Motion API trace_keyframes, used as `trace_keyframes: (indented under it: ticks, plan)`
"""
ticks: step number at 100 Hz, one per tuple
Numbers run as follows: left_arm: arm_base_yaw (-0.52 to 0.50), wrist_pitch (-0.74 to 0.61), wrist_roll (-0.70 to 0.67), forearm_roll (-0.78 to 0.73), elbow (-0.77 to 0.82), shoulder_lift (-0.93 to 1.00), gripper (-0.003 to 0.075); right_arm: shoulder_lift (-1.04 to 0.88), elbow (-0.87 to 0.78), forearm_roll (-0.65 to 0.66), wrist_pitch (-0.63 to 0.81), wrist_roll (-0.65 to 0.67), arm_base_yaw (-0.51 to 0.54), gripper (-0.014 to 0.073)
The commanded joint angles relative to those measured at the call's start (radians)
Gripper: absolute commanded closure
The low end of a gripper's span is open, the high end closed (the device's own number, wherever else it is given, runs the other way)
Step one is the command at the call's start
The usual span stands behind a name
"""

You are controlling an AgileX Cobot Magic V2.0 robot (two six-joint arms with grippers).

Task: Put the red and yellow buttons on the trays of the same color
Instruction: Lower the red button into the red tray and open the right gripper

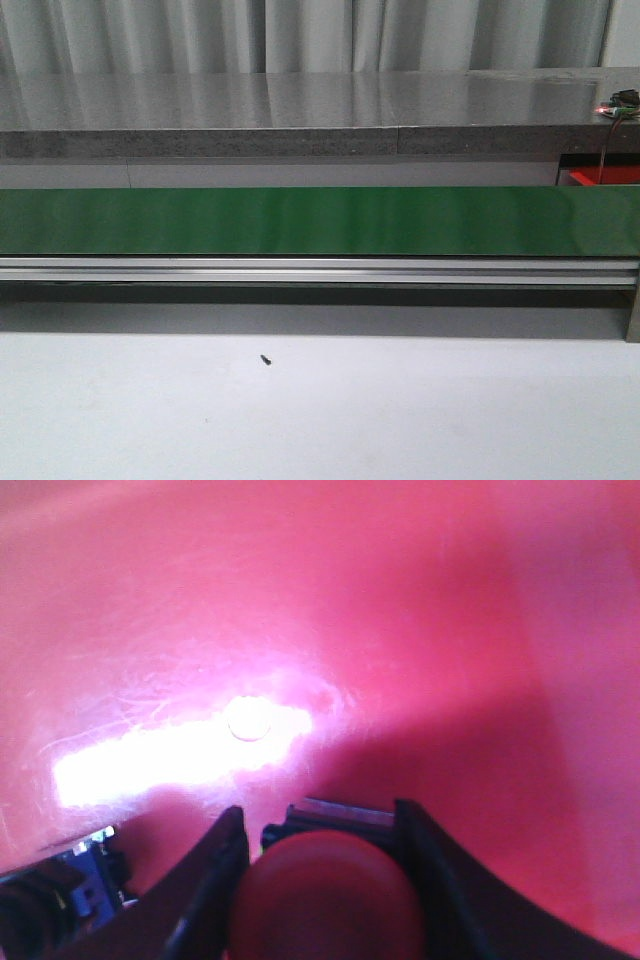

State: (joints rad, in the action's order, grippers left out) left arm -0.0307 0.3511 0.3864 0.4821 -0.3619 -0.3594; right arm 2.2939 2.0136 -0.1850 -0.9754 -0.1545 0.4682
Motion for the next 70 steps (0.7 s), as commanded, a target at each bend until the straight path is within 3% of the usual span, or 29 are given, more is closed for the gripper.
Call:
trace_keyframes:
  ticks: [1,9,15,34,70]
  plan:
    - [0.008,-0.072,-0.004,0.020,-0.029,-0.007,0.0740,-0.046,0.025,-0.009,0.023,0.001,0.004,0.0280]
    - [0.008,-0.072,-0.004,0.020,-0.029,-0.007,0.0740,-0.046,0.034,-0.009,0.013,0.001,0.004,0.0143]
    - [0.008,-0.072,-0.004,0.020,-0.029,-0.007,0.0740,-0.046,0.051,-0.011,-0.005,0.001,0.004,0.0103]
    - [0.008,-0.072,-0.004,0.020,-0.029,-0.007,0.0740,-0.056,0.130,-0.014,-0.101,0.001,0.004,0.0107]
    - [0.008,-0.072,-0.004,0.020,-0.029,-0.007,0.0740,-0.191,0.135,-0.013,-0.152,0.001,0.004,0.0109]
